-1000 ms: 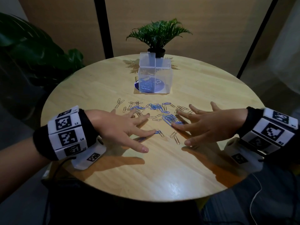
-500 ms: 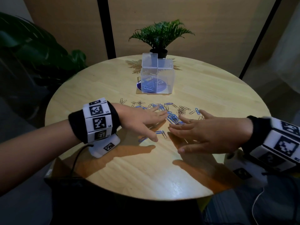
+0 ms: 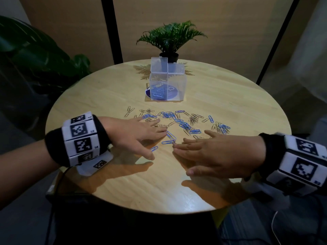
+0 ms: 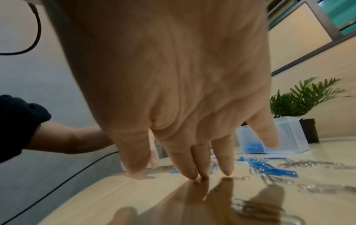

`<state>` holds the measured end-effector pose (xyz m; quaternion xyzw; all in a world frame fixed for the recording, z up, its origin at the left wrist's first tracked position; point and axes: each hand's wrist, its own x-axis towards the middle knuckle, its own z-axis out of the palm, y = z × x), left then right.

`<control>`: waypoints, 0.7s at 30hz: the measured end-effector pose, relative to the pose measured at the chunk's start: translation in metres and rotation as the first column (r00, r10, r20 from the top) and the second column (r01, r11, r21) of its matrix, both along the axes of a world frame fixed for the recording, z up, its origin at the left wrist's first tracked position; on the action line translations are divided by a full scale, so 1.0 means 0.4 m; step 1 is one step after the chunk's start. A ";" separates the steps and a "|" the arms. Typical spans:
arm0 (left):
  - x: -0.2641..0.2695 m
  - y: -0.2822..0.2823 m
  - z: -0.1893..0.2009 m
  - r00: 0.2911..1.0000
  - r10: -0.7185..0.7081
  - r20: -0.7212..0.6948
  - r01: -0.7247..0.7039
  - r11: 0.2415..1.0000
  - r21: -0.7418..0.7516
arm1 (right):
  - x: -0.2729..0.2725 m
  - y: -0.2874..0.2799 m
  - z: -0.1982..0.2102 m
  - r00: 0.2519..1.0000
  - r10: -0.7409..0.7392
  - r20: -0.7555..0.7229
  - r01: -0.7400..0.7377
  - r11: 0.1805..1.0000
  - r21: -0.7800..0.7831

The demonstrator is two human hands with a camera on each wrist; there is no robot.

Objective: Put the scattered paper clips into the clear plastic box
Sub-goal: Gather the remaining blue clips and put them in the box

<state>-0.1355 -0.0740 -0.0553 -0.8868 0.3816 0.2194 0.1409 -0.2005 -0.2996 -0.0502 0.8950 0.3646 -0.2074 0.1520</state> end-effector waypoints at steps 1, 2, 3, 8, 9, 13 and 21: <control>-0.006 0.010 -0.002 1.000 -0.005 -0.005 0.005 1.000 0.002 | 0.001 -0.003 -0.005 1.000 -0.001 -0.007 0.001 1.000 -0.022; -0.012 0.021 -0.004 1.000 -0.009 -0.019 0.009 1.000 -0.005 | 0.005 -0.007 -0.009 1.000 -0.006 -0.006 0.005 0.999 -0.045; -0.017 0.031 -0.005 0.999 -0.007 -0.039 0.007 1.000 -0.015 | 0.009 -0.017 -0.009 1.000 -0.011 -0.002 0.011 0.998 -0.066; -0.043 0.076 -0.009 0.992 0.024 -0.124 -0.034 0.997 -0.075 | 0.046 -0.063 0.001 0.995 -0.087 -0.049 0.084 0.994 -0.064; -0.045 0.079 -0.011 0.992 0.016 -0.123 -0.027 0.996 -0.091 | 0.057 -0.070 0.000 0.992 -0.108 -0.060 0.106 0.994 -0.034; -0.043 0.049 -0.017 0.997 0.022 -0.078 -0.030 0.995 -0.099 | 0.106 -0.064 -0.014 0.982 -0.187 -0.015 0.187 0.982 0.020; 0.046 -0.048 0.000 0.988 0.154 -0.022 -0.155 0.979 -0.133 | 0.134 -0.021 0.036 0.963 -0.265 0.056 0.266 0.964 -0.016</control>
